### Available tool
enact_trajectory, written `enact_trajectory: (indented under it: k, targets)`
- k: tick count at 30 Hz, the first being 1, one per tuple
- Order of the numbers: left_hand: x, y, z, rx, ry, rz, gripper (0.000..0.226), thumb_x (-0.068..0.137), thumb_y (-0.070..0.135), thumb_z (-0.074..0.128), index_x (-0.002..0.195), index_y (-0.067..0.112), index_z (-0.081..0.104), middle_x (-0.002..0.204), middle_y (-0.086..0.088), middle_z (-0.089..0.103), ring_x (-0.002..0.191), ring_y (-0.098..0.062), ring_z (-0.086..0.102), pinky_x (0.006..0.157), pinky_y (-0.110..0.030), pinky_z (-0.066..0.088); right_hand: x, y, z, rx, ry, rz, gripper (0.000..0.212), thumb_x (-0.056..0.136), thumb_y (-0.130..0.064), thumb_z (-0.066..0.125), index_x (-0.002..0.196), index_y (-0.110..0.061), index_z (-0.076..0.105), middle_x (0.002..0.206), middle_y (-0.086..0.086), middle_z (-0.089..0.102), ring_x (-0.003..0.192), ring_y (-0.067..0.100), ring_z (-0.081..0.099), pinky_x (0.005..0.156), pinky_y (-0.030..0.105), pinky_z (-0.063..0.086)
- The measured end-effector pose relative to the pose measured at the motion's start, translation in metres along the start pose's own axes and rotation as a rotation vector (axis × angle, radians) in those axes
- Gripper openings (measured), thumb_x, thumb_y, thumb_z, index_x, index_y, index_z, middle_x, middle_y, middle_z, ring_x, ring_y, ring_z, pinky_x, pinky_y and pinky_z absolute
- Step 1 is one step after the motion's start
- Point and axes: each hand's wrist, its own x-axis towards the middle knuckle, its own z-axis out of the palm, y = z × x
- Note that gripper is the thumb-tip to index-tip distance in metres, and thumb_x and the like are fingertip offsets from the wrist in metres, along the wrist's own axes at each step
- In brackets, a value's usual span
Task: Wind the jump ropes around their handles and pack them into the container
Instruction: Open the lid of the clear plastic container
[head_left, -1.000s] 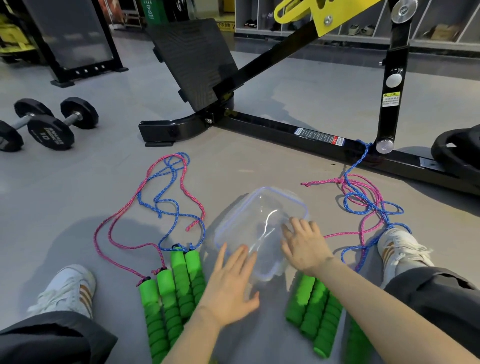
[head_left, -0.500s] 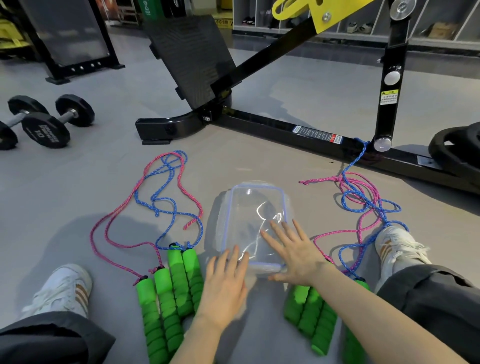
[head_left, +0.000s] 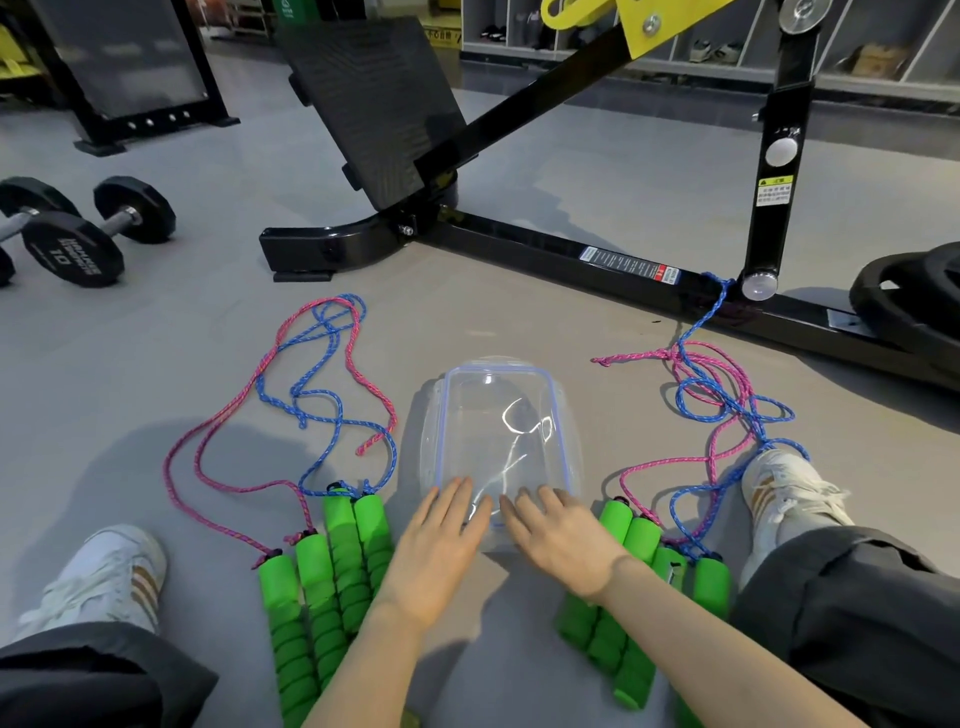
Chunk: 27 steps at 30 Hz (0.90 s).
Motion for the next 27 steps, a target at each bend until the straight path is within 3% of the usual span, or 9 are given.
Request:
enact_trajectory:
  k: [4,7,10,12,14,17,20,24,27]
  targets:
    - [0.009,-0.002,-0.006,-0.031,-0.016,0.035,0.036,0.076,0.023,0.043,0.107,0.011,0.059,0.104,-0.013,0.071,0.098,-0.025,0.068,0.085,-0.036,0.054,0.003,0.004,-0.008,-0.078,-0.097,-0.098,0.041,0.068,-0.009,0.046,0.1,-0.006,0.073,0.081,0.015,0.071,0.055,0.024,0.062,0.05,0.024,0.047]
    - [0.014,0.002,-0.012,-0.043,-0.052,0.088,0.035,0.061,0.025,0.073,0.092,0.009,0.074,0.097,-0.009,0.072,0.093,-0.023,0.069,0.076,-0.034,0.057,0.011,0.007,-0.023,-0.133,-0.098,-0.15,0.042,0.071,0.004,0.03,0.083,-0.005,0.07,0.065,0.017,0.057,0.046,0.019,0.054,0.042,0.024,0.029]
    - [0.022,0.002,-0.015,-0.009,-0.19,0.097,0.059,0.027,0.026,0.089,0.081,0.005,0.077,0.087,-0.01,0.074,0.08,-0.022,0.072,0.065,-0.029,0.057,0.021,0.011,-0.032,-0.14,0.015,-0.164,0.078,0.082,0.016,-0.001,0.057,-0.016,0.066,0.049,0.001,0.051,0.039,0.015,0.046,0.045,0.023,0.014]
    - [0.028,0.003,-0.017,0.049,-0.185,0.124,0.035,0.046,0.023,0.074,0.074,0.004,0.077,0.08,-0.01,0.073,0.073,-0.022,0.072,0.059,-0.026,0.056,0.024,0.011,-0.029,-0.131,0.062,-0.168,0.086,0.079,0.019,-0.007,0.054,-0.016,0.067,0.047,0.0,0.051,0.038,0.013,0.044,0.046,0.023,0.013]
    - [0.031,0.004,-0.02,0.073,-0.217,0.121,0.033,0.054,0.011,0.05,0.072,0.003,0.077,0.077,-0.012,0.073,0.07,-0.023,0.072,0.055,-0.027,0.055,0.023,0.011,-0.023,-0.12,0.013,-0.193,0.072,0.076,0.018,0.008,0.057,-0.016,0.069,0.048,-0.001,0.052,0.038,0.014,0.044,0.047,0.023,0.013]
    - [0.031,0.008,-0.019,0.062,-0.237,0.097,0.036,0.046,0.012,0.053,0.072,0.002,0.076,0.075,-0.012,0.072,0.069,-0.024,0.071,0.05,-0.027,0.056,0.022,0.015,-0.038,-0.06,-0.24,-0.292,0.017,0.066,-0.013,0.054,0.063,-0.018,0.07,0.051,-0.002,0.052,0.041,0.013,0.045,0.045,0.025,0.014]
    - [0.034,0.009,-0.025,-0.047,-0.274,0.071,0.031,0.046,0.018,0.056,0.068,0.005,0.074,0.07,-0.008,0.069,0.067,-0.021,0.07,0.044,-0.022,0.051,0.015,0.022,-0.036,0.041,-0.355,-0.234,0.035,0.049,-0.047,0.071,0.067,-0.017,0.068,0.055,-0.002,0.056,0.044,0.012,0.047,0.044,0.025,0.019]
    - [0.022,-0.001,-0.033,-0.16,-0.275,-0.048,0.062,0.041,0.042,0.075,0.094,0.012,0.072,0.104,-0.01,0.071,0.098,-0.022,0.069,0.079,-0.029,0.055,0.003,0.025,-0.023,0.27,-0.313,-0.11,0.04,0.079,-0.042,0.044,0.094,-0.012,0.066,0.082,0.004,0.068,0.061,0.018,0.06,0.051,0.021,0.048]
    - [0.009,-0.008,-0.029,-0.13,-0.332,-0.191,0.106,0.033,0.056,0.071,0.126,0.009,0.052,0.126,-0.014,0.062,0.117,-0.026,0.06,0.108,-0.042,0.025,-0.005,0.038,-0.023,0.257,-0.409,-0.032,0.062,0.096,-0.047,0.015,0.107,-0.02,0.069,0.104,0.006,0.07,0.088,0.022,0.067,0.082,0.032,0.055]
